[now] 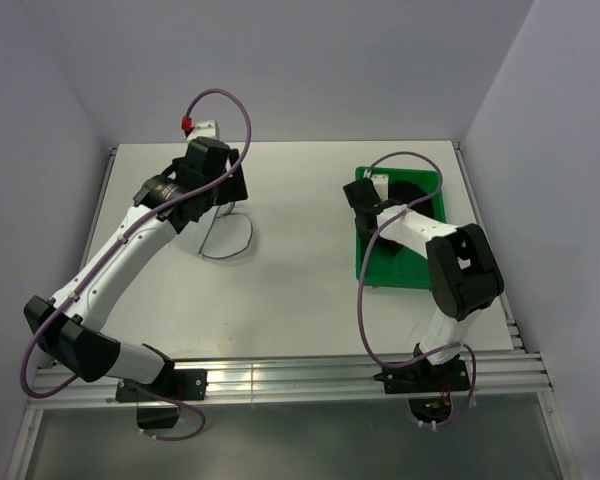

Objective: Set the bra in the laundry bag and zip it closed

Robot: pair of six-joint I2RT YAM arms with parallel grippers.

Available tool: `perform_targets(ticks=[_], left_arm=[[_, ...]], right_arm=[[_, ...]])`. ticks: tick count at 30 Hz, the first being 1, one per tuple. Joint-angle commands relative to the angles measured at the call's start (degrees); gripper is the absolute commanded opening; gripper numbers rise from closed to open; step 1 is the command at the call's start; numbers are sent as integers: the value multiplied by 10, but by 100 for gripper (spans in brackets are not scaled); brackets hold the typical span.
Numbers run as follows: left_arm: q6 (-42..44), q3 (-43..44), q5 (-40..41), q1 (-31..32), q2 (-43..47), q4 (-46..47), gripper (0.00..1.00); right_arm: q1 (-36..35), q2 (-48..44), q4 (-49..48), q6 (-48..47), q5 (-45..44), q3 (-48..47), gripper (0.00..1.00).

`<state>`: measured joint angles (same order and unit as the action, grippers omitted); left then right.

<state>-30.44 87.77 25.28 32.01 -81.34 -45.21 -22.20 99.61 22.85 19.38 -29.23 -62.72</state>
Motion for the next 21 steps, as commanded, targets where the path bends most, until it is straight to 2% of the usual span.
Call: perform_targets(ticks=[1, 6, 10, 15, 21], left_arm=[[13, 9, -2, 6, 6, 19, 84], [13, 11, 2, 11, 6, 18, 84], [13, 18, 6, 14, 3, 14, 84], [14, 33, 14, 20, 0, 5, 83], [15, 53, 23, 22, -3, -8, 82]], right_arm=[[7, -2, -35, -7, -9, -23, 34], [15, -6, -45, -14, -2, -32, 30], [15, -8, -32, -13, 1, -50, 15], [26, -46, 7, -5, 9, -80, 3], [30, -94, 73, -11, 1, -147, 0]])
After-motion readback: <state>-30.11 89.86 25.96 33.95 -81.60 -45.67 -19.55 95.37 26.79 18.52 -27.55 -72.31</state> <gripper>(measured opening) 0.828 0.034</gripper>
